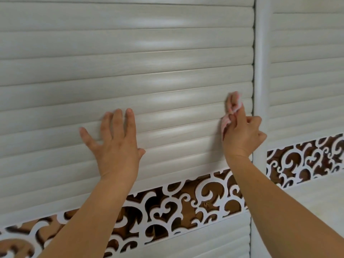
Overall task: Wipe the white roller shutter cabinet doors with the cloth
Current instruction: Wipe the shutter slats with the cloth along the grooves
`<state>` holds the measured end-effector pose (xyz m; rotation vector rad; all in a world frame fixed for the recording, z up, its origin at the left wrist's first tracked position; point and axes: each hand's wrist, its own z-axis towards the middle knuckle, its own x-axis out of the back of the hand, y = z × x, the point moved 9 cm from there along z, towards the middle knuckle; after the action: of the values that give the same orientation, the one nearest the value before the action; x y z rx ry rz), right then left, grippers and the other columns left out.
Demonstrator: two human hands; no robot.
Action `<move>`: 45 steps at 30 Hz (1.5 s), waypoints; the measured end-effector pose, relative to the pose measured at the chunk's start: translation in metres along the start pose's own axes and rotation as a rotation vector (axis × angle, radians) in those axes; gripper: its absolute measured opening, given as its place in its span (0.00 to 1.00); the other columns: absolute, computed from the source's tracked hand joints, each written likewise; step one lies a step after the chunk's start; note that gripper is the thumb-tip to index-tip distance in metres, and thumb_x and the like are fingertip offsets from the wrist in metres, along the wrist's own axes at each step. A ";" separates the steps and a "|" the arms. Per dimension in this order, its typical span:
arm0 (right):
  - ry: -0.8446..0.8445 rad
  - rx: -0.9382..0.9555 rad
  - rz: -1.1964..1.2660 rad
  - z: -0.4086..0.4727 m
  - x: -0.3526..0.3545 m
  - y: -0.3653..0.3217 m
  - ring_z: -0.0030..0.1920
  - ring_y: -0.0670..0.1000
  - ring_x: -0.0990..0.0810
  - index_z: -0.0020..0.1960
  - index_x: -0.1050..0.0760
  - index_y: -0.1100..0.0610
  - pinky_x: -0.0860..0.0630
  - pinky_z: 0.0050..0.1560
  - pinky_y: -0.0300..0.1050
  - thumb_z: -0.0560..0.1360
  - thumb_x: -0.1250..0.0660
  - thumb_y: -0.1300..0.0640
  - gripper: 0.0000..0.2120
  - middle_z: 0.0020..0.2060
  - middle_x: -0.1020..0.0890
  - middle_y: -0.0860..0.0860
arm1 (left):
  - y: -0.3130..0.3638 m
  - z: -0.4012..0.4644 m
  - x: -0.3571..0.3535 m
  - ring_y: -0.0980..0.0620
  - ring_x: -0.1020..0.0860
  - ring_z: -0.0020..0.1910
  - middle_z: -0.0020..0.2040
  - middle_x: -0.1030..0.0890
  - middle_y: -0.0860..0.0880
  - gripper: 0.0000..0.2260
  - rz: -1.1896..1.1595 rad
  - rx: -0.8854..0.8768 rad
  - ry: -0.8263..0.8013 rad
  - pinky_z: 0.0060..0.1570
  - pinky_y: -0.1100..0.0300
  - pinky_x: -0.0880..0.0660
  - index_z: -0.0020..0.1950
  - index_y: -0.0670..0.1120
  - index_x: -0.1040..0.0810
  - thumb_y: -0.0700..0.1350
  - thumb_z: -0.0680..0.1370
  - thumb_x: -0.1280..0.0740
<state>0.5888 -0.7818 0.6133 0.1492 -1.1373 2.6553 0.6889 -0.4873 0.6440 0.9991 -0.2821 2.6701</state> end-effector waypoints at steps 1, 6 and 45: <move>0.007 -0.078 0.019 -0.002 -0.002 0.005 0.41 0.52 0.36 0.71 0.34 0.43 0.41 0.52 0.44 0.81 0.44 0.51 0.19 0.52 0.29 0.55 | 0.000 0.000 -0.001 0.45 0.61 0.74 0.74 0.61 0.45 0.43 -0.003 0.001 0.000 0.66 0.31 0.59 0.74 0.49 0.69 0.60 0.76 0.39; -0.011 -0.178 0.188 -0.046 -0.013 -0.014 0.35 0.45 0.42 0.73 0.38 0.40 0.35 0.54 0.46 0.80 0.43 0.50 0.22 0.46 0.37 0.48 | 0.002 -0.002 -0.006 0.44 0.65 0.74 0.74 0.66 0.44 0.40 0.010 -0.014 -0.017 0.65 0.31 0.62 0.74 0.49 0.70 0.60 0.77 0.42; -0.018 -0.355 0.247 -0.098 -0.028 0.042 0.42 0.50 0.35 0.66 0.27 0.46 0.28 0.54 0.55 0.80 0.41 0.50 0.15 0.47 0.35 0.48 | -0.001 -0.010 -0.018 0.45 0.66 0.74 0.74 0.69 0.46 0.45 -0.010 -0.047 0.000 0.64 0.30 0.63 0.74 0.52 0.69 0.60 0.74 0.37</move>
<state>0.6049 -0.7436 0.5109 -0.0363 -1.7081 2.6002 0.6963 -0.4868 0.6243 0.9840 -0.3366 2.6417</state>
